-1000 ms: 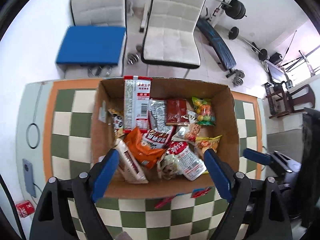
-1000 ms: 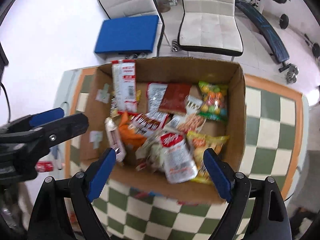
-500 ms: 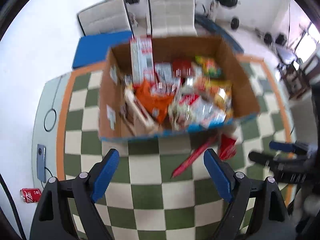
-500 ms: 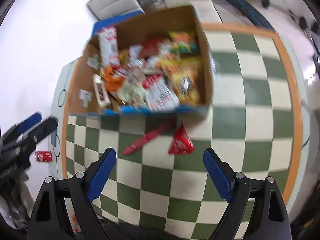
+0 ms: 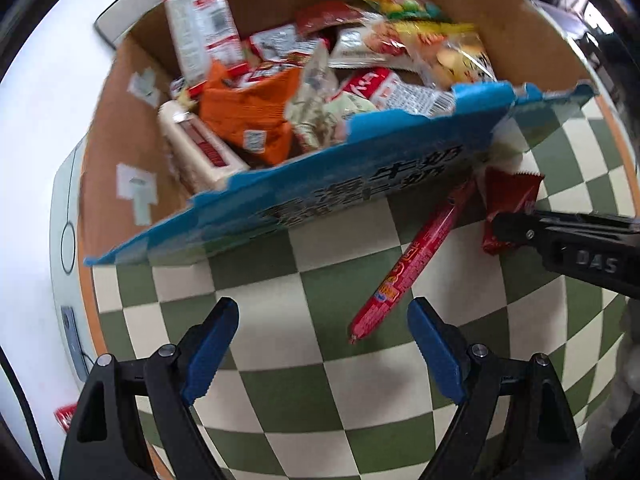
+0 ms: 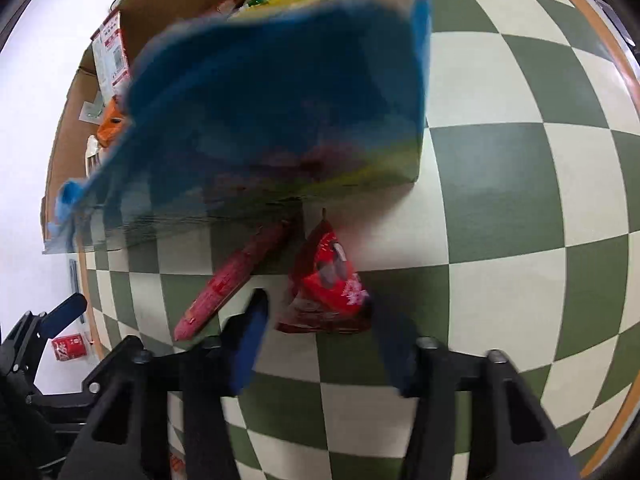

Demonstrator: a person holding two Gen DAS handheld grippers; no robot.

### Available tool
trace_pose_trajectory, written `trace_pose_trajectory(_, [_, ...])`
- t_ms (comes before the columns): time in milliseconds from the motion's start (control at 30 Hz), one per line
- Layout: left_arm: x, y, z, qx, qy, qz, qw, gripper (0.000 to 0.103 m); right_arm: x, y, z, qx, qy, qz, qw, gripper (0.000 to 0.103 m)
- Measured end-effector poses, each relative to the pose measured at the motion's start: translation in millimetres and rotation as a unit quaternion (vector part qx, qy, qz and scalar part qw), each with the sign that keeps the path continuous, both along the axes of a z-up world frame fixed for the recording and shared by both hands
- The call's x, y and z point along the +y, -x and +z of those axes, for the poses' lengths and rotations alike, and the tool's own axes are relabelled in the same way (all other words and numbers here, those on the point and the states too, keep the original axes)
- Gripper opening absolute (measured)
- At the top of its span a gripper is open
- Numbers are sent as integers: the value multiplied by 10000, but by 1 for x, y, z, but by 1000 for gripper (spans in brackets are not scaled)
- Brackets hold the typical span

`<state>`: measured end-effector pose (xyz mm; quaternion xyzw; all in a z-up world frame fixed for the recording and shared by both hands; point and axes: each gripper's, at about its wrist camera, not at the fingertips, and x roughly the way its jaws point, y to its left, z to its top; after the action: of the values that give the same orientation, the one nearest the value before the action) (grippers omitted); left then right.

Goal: Organize snacks
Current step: 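Reach the left tool to the red sausage while the right tool reaches the red candy bag, then grasp the red sausage with the left tool while the right tool grasps the red candy bag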

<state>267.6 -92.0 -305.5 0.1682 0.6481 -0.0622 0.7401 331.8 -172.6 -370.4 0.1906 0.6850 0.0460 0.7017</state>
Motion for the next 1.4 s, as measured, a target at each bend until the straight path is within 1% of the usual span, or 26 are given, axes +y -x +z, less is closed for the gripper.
trace_pose_trajectory(100, [-15,-4,-10,36,-161,-335,9993,87,-4,2,4,-163,35,-70,9998,41])
trace_pose_trajectory(233, [-40,-6,-19,93,-259,-773,9966,87,-12,5,12,-199,21,-122,9997,39])
trace_pose_trajectory(367, [-70,-5,-26,208,-289,-1219,9919,86,-17,12,16,-180,67,-110,9998,38])
trace_pose_trajectory(433, [-81,-3,-31,350,-249,-1352,9899,86,-18,15,16,-162,73,-133,9998,38])
trace_pose_trajectory(467, [-83,-3,-33,419,-246,-1364,9895,85,-19,17,16,-156,75,-150,9997,37])
trace_pose_trajectory(500, [-86,-2,-36,522,-213,-1359,9891,78,-21,18,17,-157,75,-176,9997,37])
trace_pose_trajectory(533, [-87,-2,-41,678,-151,-1307,9890,69,-22,20,18,-164,73,-200,9996,37])
trace_pose_trajectory(600, [-83,-3,-48,896,-27,-1117,9897,56,-23,23,19,-178,60,-220,9996,36])
trace_pose_trajectory(667, [-76,-5,-46,995,285,-802,9914,46,-26,24,23,-194,57,-212,9996,35])
trace_pose_trajectory(700, [-73,-5,-45,1034,347,-675,9917,38,-28,25,24,-206,59,-215,9995,34])
trace_pose_trajectory(767, [-63,-3,-45,1172,547,-287,9912,32,-28,26,26,-212,55,-188,9996,34])
trace_pose_trajectory(800, [-59,-1,-44,1220,626,-141,9905,27,-29,27,27,-210,57,-186,9996,34])
trace_pose_trajectory(833, [-52,3,-44,1304,714,89,9889,24,-29,27,27,-198,59,-168,9996,34])
trace_pose_trajectory(1000, [-34,26,-40,1498,995,777,9806,23,-30,29,27,-142,-71,-115,9998,34])
trace_pose_trajectory(1100, [-22,38,-41,1674,1282,1310,9687,23,-30,24,26,-179,-234,-209,9993,35])
trace_pose_trajectory(1133, [-21,41,-43,1750,1363,1404,9649,23,-30,22,26,-168,-231,-217,9994,35])
trace_pose_trajectory(1167, [-20,40,-44,1769,1384,1441,9637,23,-29,19,25,-163,-223,-209,9994,39])
trace_pose_trajectory(1200, [-20,38,-44,1763,1377,1426,9642,23,-28,15,23,-143,-182,-193,9995,43])
trace_pose_trajectory(1233, [-22,39,-44,1769,1341,1372,9654,24,-26,12,20,-96,-157,-182,9997,50])
trace_pose_trajectory(1333, [-41,41,-48,1743,1113,1076,9724,24,-25,3,10,75,-130,-199,9997,51])
trace_pose_trajectory(1400, [-57,38,-49,1688,949,851,9774,26,-20,-1,6,118,70,-95,9999,50])
